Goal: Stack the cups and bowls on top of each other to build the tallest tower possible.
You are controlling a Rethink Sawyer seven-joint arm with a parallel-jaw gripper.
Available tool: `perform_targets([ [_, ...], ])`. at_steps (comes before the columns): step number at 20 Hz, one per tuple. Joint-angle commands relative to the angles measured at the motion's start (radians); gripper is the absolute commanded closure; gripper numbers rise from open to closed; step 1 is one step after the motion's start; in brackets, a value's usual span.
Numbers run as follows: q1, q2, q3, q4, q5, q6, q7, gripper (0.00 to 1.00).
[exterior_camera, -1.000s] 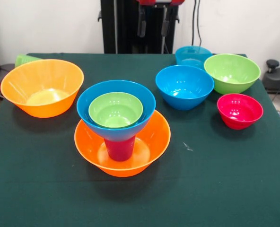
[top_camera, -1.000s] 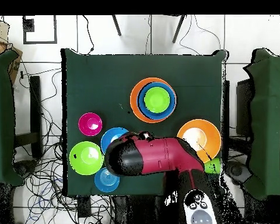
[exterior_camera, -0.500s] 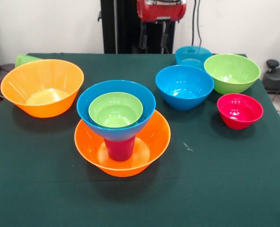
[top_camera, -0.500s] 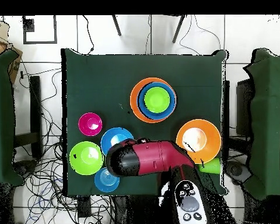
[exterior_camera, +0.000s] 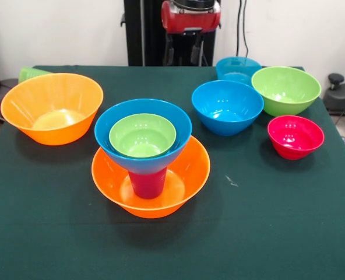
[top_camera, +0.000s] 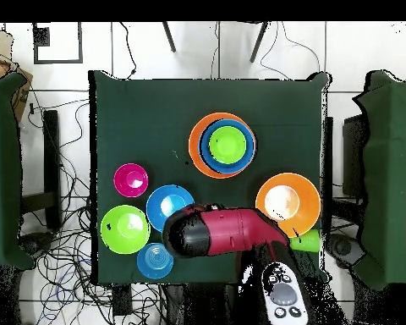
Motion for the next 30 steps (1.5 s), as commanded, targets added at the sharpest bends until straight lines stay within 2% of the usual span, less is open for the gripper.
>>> perform_targets([
  [1, -0.073, -0.117, 0.073, 0.086, 0.004, 0.102, -0.067, 0.0],
  [4, -0.094, -0.183, 0.089, 0.087, 0.035, 0.183, -0.104, 0.0],
  [9, -0.113, -0.186, 0.097, 0.052, 0.016, 0.224, -0.107, 0.0],
  [16, -0.128, -0.185, 0.101, 0.057, -0.021, 0.206, -0.095, 0.0],
  [21, -0.12, -0.132, 0.077, 0.028, -0.074, 0.153, -0.054, 0.0],
  [25, -0.15, -0.1, 0.078, 0.033, -0.099, 0.111, -0.07, 0.0],
  [30, -0.191, -0.096, 0.098, 0.047, -0.109, 0.091, -0.097, 0.0],
])
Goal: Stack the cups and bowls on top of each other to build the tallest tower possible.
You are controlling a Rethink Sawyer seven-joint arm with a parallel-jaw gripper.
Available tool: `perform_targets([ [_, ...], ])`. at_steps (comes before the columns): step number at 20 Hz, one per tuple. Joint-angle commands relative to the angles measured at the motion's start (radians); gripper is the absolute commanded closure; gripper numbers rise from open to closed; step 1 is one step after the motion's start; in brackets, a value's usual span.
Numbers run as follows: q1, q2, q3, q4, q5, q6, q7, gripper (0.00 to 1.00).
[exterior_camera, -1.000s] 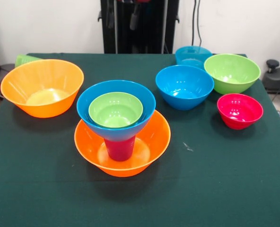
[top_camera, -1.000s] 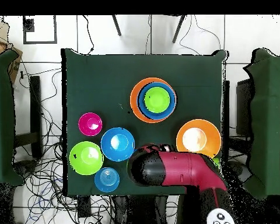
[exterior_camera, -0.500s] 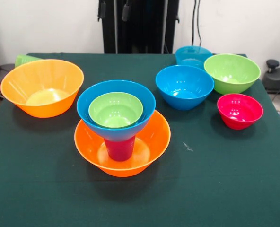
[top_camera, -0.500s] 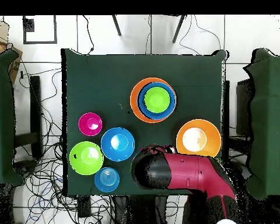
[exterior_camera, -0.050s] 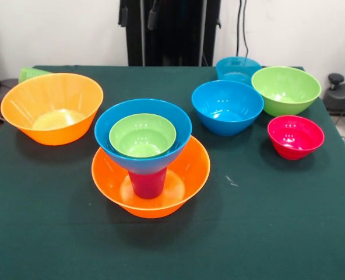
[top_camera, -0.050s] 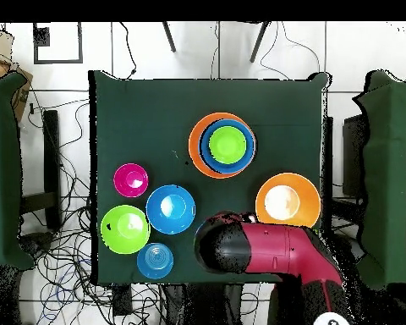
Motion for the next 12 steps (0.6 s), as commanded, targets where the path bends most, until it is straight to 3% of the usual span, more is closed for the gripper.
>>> perform_targets([
  [1, -0.041, 0.082, 0.087, 0.007, -0.097, -0.037, -0.094, 0.0],
  [12, -0.089, 0.129, 0.107, -0.021, -0.143, -0.057, -0.085, 0.0],
])
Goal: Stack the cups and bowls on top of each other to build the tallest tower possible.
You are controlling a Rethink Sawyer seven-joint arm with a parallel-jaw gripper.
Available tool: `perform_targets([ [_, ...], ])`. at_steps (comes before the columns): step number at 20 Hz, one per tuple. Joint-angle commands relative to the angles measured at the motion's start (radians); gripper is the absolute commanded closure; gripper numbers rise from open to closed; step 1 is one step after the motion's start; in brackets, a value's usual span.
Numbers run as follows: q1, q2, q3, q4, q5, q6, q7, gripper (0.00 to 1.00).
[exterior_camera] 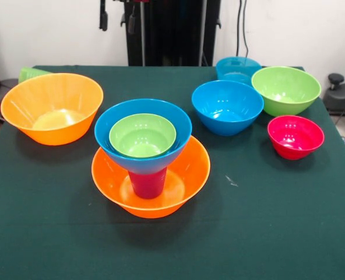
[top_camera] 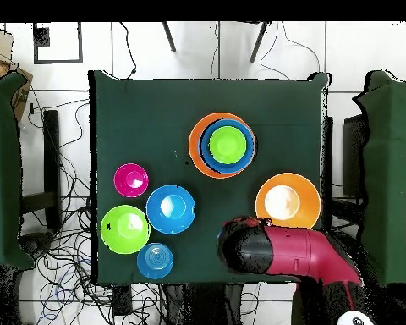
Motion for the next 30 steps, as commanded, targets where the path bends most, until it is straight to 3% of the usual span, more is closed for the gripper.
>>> perform_targets([
  [1, -0.008, 0.106, 0.093, -0.025, -0.101, -0.06, -0.072, 0.0],
  [14, 0.008, 0.187, 0.092, -0.085, -0.116, -0.093, -0.027, 0.0],
  [30, -0.018, 0.239, 0.085, -0.127, -0.195, -0.153, -0.026, 0.0],
])
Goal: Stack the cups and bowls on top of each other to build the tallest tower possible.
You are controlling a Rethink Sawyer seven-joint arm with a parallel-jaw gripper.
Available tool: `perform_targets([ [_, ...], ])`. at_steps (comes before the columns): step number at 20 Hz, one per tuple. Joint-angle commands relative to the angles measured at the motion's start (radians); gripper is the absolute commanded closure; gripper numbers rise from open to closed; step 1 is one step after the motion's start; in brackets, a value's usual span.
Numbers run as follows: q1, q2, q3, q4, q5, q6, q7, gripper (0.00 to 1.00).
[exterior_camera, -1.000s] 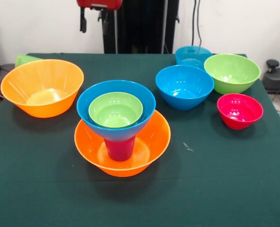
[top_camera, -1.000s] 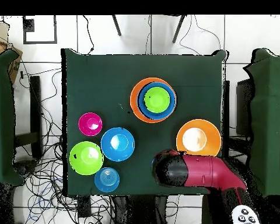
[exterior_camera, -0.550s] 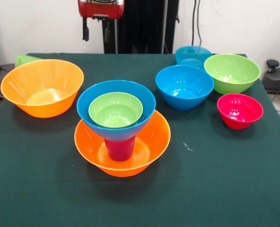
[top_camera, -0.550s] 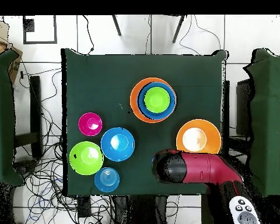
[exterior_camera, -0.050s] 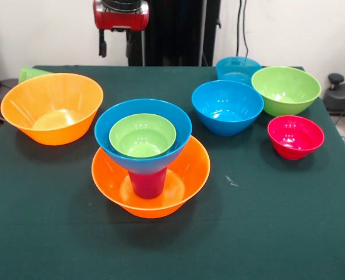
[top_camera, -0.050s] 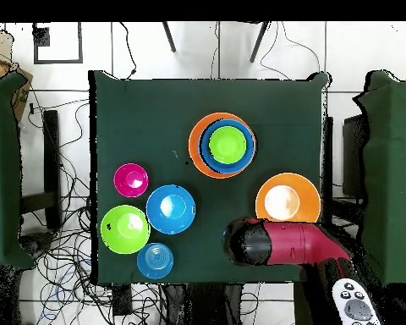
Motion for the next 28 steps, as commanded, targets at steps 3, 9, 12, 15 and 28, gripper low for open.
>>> perform_targets([
  [3, 0.007, 0.079, 0.084, -0.094, -0.084, -0.092, -0.022, 0.0],
  [9, 0.007, 0.101, 0.086, -0.114, -0.087, -0.09, -0.028, 0.0],
  [12, 0.017, 0.129, 0.079, -0.133, -0.096, -0.105, -0.015, 0.0],
  [15, 0.028, 0.151, 0.069, -0.152, -0.104, -0.114, -0.001, 0.0],
  [28, 0.05, 0.181, 0.042, -0.196, -0.115, -0.11, 0.012, 0.0],
])
